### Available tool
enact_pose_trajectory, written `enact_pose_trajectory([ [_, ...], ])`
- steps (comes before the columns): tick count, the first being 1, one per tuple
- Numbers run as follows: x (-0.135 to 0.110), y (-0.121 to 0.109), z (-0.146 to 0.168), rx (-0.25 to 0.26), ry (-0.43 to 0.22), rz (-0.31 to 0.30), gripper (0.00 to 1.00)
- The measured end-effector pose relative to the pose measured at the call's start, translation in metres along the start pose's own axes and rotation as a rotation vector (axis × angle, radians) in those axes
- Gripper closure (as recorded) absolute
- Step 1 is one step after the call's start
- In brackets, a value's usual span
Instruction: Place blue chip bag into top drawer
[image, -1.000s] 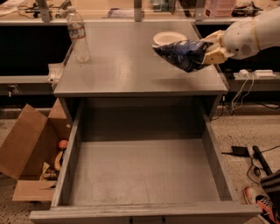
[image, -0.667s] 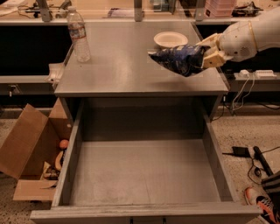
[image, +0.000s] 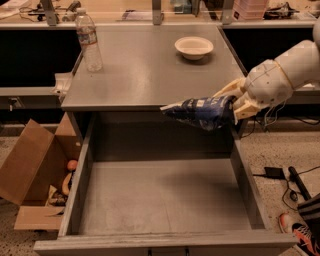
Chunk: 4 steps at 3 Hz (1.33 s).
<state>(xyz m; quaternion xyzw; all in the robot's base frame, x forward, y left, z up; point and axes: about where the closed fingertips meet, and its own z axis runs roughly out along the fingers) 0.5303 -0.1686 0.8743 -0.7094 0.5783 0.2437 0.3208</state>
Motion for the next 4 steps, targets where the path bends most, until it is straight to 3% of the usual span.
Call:
enact_pose_trajectory([
  [1, 0.008, 0.009, 0.020, -0.043, -0.006, 0.023, 1.00],
  [2, 0.006, 0.005, 0.017, -0.031, -0.006, 0.020, 1.00],
  [3, 0.039, 0.021, 0.049, -0.104, -0.004, 0.056, 1.00],
  [4, 0.089, 0.046, 0.096, -0.216, -0.015, 0.131, 1.00],
])
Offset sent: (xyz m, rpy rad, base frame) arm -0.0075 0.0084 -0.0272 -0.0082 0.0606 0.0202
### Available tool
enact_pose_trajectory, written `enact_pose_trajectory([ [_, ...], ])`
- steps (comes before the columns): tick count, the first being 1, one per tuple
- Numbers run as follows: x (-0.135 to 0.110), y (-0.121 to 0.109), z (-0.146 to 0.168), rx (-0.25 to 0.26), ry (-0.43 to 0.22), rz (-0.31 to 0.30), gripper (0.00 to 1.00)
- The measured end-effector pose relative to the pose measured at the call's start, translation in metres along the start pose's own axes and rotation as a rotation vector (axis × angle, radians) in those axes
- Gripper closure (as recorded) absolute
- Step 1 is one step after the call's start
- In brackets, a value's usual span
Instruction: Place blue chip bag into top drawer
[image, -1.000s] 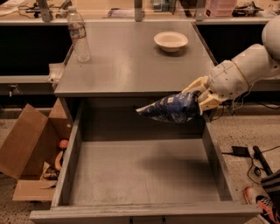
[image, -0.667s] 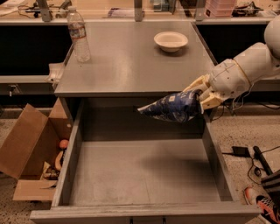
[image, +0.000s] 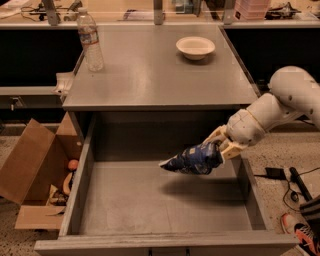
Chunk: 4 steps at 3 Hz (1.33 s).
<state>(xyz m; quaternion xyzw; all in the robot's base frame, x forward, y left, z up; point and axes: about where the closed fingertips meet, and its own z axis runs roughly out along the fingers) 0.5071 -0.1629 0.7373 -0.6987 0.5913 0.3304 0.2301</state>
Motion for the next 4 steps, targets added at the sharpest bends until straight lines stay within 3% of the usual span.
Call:
enact_pose_trajectory([
  [1, 0.033, 0.002, 0.033, -0.081, -0.014, 0.058, 0.82],
  [2, 0.049, -0.001, 0.049, -0.122, -0.029, 0.087, 0.58],
  [4, 0.056, -0.005, 0.054, -0.128, -0.043, 0.097, 0.11],
])
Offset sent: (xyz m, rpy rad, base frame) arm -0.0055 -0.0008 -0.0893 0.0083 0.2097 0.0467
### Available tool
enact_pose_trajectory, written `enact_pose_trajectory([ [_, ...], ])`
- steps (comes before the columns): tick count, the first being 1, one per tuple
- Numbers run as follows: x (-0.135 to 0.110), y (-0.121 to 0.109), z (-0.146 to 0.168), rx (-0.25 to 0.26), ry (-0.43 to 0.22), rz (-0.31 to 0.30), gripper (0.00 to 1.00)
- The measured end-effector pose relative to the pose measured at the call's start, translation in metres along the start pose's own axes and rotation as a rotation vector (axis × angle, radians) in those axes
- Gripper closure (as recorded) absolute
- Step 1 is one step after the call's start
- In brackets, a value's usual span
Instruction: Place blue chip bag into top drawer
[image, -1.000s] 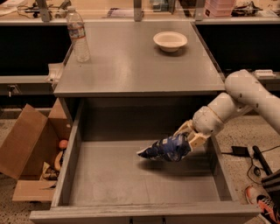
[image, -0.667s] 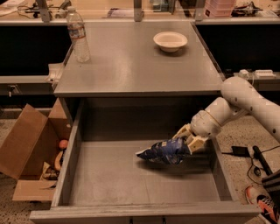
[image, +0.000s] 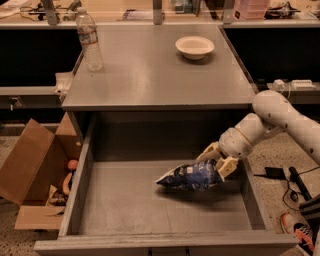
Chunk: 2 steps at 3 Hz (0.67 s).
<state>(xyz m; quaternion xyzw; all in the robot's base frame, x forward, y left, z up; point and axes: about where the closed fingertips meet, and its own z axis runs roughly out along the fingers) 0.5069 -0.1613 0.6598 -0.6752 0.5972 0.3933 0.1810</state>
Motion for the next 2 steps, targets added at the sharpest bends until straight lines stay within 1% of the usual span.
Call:
enact_pose_trajectory([
  [1, -0.017, 0.011, -0.025, 0.070, 0.015, -0.041, 0.00],
  [2, -0.043, 0.029, -0.059, 0.163, 0.046, -0.109, 0.00],
])
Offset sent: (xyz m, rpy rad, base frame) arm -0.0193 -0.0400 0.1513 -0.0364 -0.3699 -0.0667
